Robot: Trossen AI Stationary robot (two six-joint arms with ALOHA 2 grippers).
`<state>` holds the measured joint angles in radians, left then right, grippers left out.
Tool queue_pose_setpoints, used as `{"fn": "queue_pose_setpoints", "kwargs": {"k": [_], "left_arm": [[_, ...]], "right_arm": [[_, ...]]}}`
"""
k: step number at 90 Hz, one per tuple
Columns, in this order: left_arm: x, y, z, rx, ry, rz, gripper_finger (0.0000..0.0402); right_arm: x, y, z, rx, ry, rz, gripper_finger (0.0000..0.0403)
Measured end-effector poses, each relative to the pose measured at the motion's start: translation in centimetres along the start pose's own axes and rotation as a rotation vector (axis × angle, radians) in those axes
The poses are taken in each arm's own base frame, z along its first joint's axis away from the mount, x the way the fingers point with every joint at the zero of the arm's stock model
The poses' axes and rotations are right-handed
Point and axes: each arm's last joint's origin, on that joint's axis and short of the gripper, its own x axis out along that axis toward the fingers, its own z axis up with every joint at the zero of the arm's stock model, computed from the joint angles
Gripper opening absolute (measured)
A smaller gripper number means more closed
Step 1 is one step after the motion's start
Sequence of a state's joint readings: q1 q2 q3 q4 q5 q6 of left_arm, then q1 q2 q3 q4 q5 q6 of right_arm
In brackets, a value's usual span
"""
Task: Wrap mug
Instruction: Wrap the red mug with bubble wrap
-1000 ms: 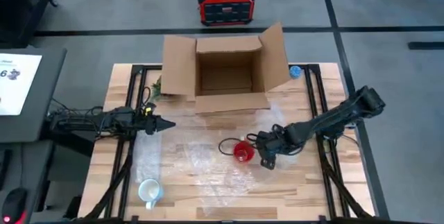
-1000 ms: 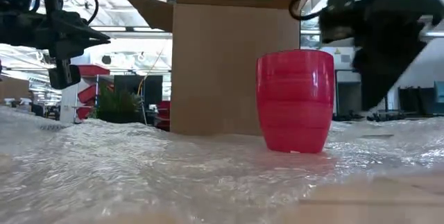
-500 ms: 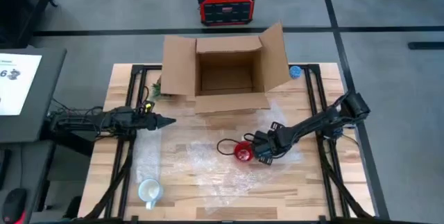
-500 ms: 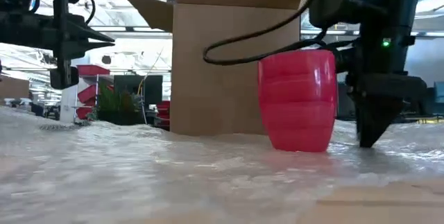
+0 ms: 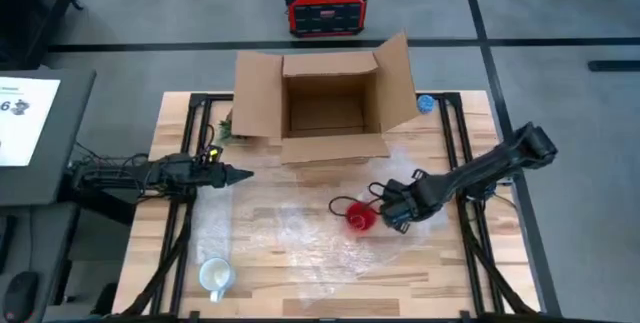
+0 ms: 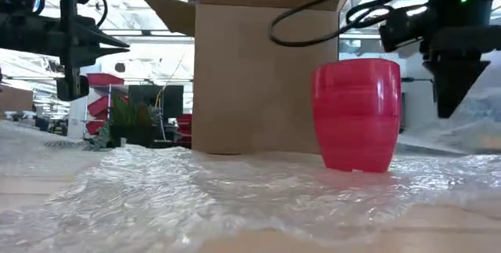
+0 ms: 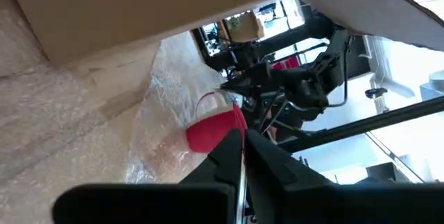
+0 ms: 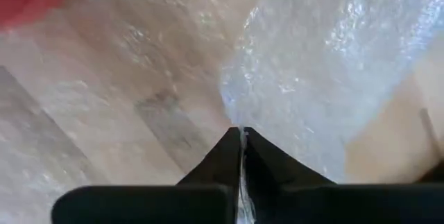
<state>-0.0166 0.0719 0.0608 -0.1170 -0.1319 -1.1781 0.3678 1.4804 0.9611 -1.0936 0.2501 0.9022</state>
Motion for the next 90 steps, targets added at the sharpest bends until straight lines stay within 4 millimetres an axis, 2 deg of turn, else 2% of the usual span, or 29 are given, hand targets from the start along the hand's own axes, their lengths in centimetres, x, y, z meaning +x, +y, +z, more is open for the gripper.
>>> {"fn": "queue_pose_setpoints", "kwargs": {"k": [15,31,45,61,74,84,90], "left_arm": [[0.0,0.0,0.0,0.003,0.0,0.0,0.0],[0.0,0.0,0.0,0.003,0.0,0.0,0.0],[0.0,0.0,0.0,0.003,0.0,0.001,0.0],[0.0,0.0,0.0,0.003,0.0,0.0,0.0],[0.0,0.0,0.0,0.004,0.0,0.0,0.0],[0.0,0.0,0.0,0.004,0.0,0.0,0.0],[0.0,0.0,0.0,0.004,0.0,0.0,0.0]], "right_arm": [[-1.6,-2.1,-1.1,0.108,0.04,-0.049,0.0],[-3.6,-6.0,-3.3,0.387,0.102,-0.297,0.0],[-4.4,-6.8,-3.0,0.35,0.055,-0.18,0.0016],[-6.4,-7.6,-2.8,0.284,0.068,-0.075,0.0091],[-9.1,-6.7,-1.5,0.131,-0.106,0.167,0.0156],[-11.1,-3.7,-0.2,-0.173,-0.375,0.466,0.0191],[-11.8,-1.4,0.3,-0.387,-0.511,0.556,0.0204]]}}
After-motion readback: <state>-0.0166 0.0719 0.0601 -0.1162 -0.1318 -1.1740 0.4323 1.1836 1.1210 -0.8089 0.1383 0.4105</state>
